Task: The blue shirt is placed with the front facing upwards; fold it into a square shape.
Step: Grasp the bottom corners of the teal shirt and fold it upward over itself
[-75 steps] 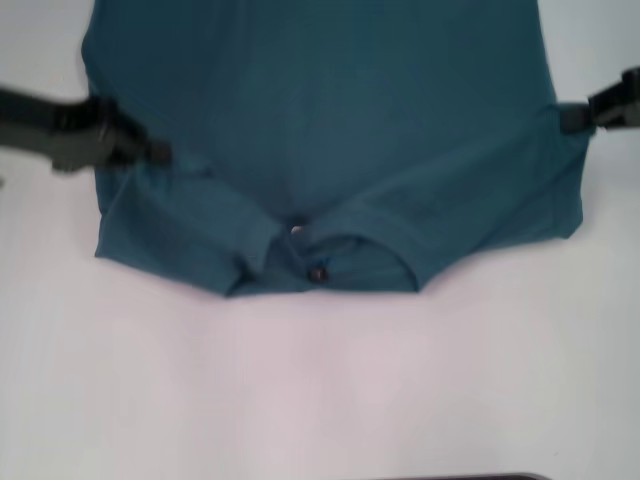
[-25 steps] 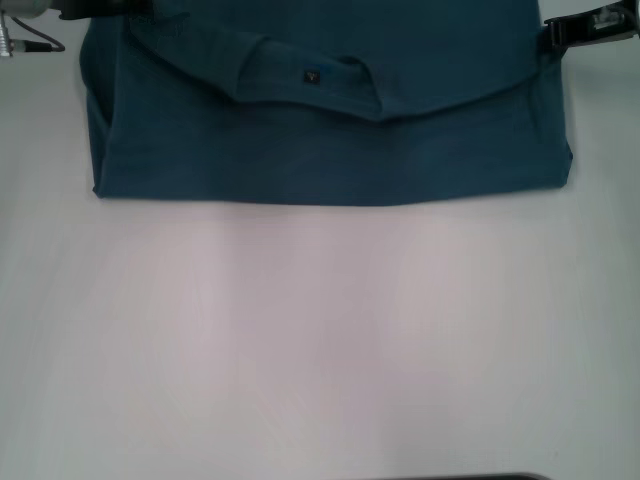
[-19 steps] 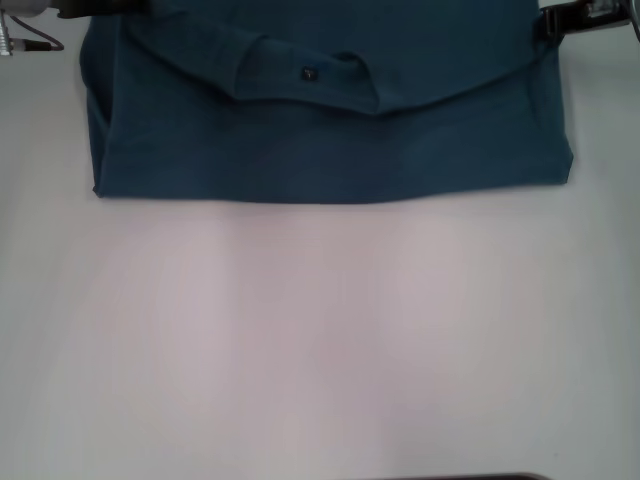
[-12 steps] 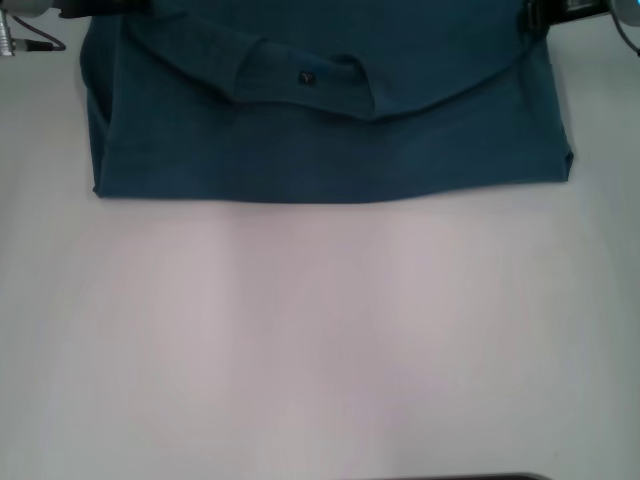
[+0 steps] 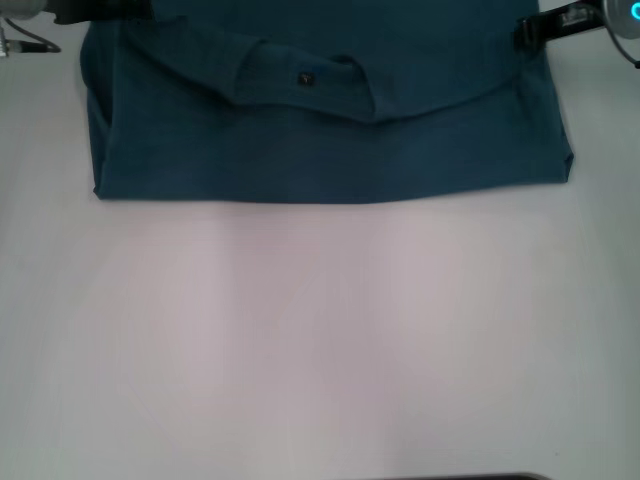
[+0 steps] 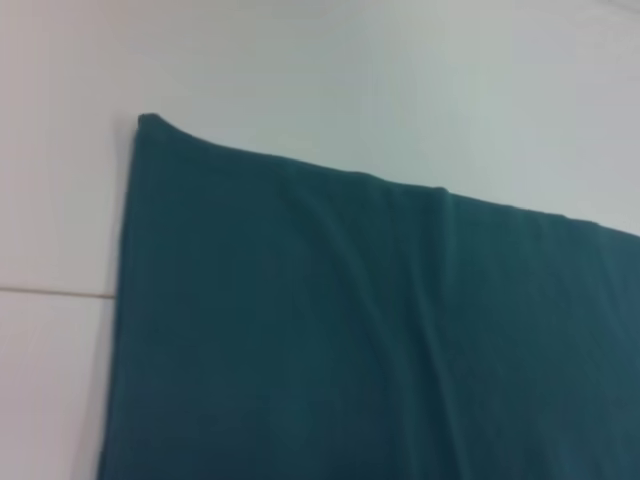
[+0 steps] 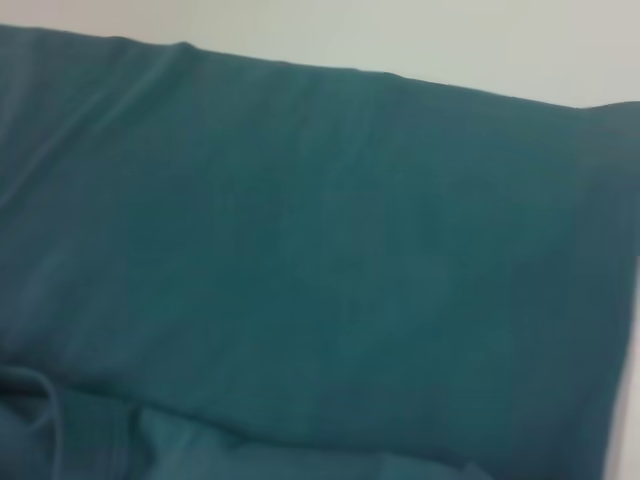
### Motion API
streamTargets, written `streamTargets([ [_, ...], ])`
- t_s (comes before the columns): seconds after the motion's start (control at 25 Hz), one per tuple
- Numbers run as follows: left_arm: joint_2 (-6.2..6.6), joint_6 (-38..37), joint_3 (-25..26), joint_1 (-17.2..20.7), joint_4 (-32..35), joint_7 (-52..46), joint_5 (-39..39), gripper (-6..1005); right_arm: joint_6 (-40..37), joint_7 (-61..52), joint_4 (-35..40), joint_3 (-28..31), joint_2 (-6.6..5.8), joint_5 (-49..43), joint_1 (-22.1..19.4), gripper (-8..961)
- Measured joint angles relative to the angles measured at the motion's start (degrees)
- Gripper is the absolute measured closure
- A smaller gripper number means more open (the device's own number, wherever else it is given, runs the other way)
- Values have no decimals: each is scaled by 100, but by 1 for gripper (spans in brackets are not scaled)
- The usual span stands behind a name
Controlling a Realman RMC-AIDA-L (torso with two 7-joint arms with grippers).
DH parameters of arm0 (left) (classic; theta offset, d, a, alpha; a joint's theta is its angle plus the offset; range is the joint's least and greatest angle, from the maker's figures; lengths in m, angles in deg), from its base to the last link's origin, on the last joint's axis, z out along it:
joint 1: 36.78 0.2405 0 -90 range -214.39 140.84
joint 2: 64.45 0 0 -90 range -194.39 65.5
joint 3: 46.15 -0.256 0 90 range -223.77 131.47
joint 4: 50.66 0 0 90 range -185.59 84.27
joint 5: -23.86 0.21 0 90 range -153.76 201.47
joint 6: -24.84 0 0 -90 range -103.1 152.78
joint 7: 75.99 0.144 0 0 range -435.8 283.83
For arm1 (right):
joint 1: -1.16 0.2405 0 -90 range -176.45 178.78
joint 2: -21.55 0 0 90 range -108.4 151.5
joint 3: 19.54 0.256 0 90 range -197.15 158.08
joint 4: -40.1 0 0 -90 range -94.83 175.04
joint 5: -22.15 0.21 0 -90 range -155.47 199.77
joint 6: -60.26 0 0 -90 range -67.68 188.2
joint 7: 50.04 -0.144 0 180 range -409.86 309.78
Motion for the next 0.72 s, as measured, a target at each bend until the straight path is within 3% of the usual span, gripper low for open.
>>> streamTargets([
  [0.12, 8, -36, -4, 2, -32, 3, 9, 912, -50, -122, 19, 4, -67, 0, -12, 828],
  [0.24, 8, -64, -1, -5, -51, 2, 15, 680, -131, -148, 16, 4, -113, 7, -12, 825],
  [0.44, 15, -158, 2, 102, -296, -70, 11, 572, -322, -150, 37, 27, -171, 20, -19, 594],
  [0.72, -114, -452, 36, 356, -908, -135, -15, 398, -1251, -73, 155, 650, -383, 153, 0, 380],
])
